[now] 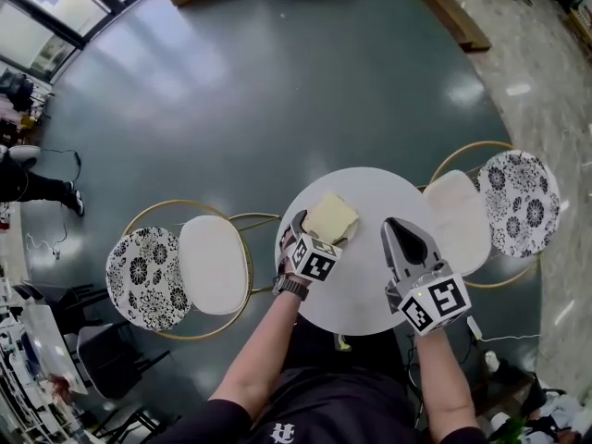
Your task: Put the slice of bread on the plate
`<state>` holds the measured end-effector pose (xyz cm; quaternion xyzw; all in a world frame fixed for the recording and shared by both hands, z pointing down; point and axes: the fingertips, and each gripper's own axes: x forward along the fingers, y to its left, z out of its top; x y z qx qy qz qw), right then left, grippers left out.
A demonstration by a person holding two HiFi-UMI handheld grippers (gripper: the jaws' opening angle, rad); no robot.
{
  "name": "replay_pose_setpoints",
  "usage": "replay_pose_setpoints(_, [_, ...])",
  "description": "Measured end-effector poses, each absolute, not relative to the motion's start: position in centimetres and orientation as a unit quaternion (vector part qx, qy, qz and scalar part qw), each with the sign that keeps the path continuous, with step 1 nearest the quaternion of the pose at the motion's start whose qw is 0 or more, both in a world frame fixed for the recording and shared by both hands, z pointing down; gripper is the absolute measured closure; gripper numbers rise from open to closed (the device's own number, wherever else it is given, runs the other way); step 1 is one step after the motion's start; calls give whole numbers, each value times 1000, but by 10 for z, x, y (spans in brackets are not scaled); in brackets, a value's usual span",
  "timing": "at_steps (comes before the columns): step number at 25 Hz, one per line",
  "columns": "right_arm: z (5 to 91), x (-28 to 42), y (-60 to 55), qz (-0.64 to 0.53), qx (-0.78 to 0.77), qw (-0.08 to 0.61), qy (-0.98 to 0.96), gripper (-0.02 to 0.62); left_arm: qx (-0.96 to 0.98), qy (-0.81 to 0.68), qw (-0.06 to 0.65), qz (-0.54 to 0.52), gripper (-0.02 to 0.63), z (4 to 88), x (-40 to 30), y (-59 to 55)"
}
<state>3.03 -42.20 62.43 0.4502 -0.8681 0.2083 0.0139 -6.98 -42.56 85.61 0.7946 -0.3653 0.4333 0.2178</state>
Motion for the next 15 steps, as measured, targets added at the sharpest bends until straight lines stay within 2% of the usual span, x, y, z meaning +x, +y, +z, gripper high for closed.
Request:
replay_pose_setpoints(7, [583,24,-414,203,440,16,-875,589,823,-377,212,370,84,774,-63,-419])
replay_pose_setpoints(10, [560,20,-410,196,435,21,-878,589,843,-375,201,329,137,724,-55,-410])
replay_pose_setpoints(15, [522,16,-401,185,428,23,-884,589,864,-386,180,267,265,636,-53,-392])
